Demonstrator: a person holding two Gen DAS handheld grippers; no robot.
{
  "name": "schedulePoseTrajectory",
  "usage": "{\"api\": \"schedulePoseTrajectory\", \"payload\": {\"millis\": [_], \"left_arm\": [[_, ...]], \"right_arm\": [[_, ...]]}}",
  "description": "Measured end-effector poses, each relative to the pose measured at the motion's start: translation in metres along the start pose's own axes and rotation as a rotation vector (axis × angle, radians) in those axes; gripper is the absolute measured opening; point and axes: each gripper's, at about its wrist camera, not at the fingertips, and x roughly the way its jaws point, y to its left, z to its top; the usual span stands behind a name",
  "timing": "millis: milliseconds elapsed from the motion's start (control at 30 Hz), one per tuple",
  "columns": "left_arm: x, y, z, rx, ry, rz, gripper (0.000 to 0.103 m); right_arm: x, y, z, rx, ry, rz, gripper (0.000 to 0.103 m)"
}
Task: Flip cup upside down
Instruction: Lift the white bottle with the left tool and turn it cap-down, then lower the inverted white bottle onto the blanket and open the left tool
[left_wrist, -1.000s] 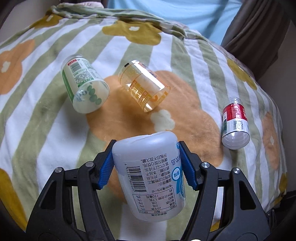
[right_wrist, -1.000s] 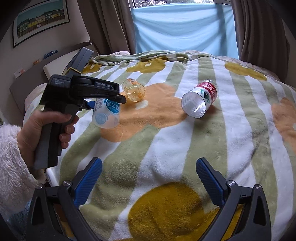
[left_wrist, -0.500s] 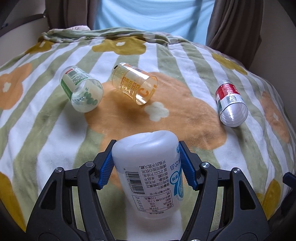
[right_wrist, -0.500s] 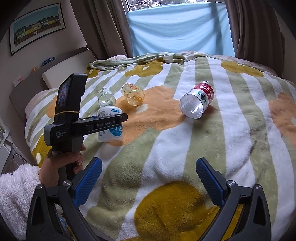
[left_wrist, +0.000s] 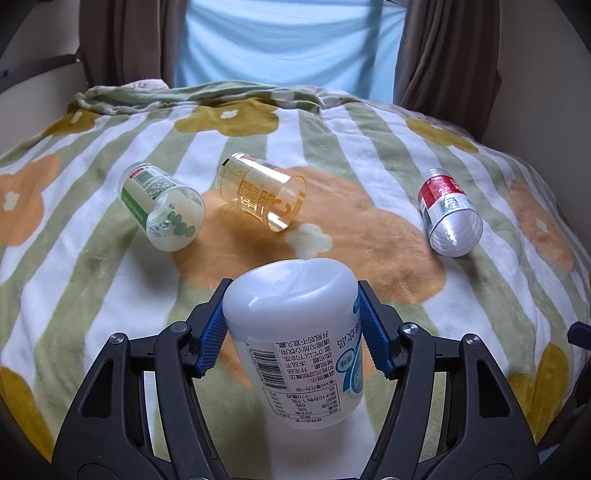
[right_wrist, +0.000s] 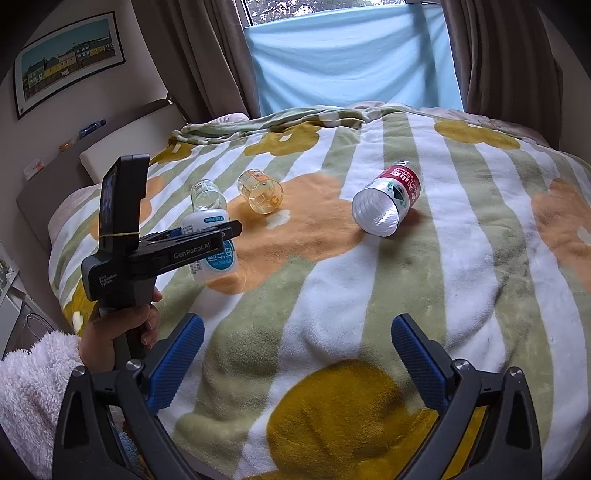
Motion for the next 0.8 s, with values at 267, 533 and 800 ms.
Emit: {"api": "schedulePoseTrajectory", "payload": {"millis": [267, 533, 800], "left_arm": [[-0.011, 0.000, -0.022, -0.011, 0.052, -0.038, 0.062], [-0.022, -0.005, -0.028, 0.029, 0.037, -0.010, 0.103], [-0.031, -0.008, -0.021, 0.070, 0.030, -0.002, 0.103]], "right_arm": [[0.001, 0.002, -0.001, -0.008, 0.004, 0.011, 0.101], [0.004, 0.005, -0.001, -0.011, 0.009, 0.014, 0.101], [0.009, 0.018, 0.000, -0.029, 0.018, 0.016, 0.101]]}}
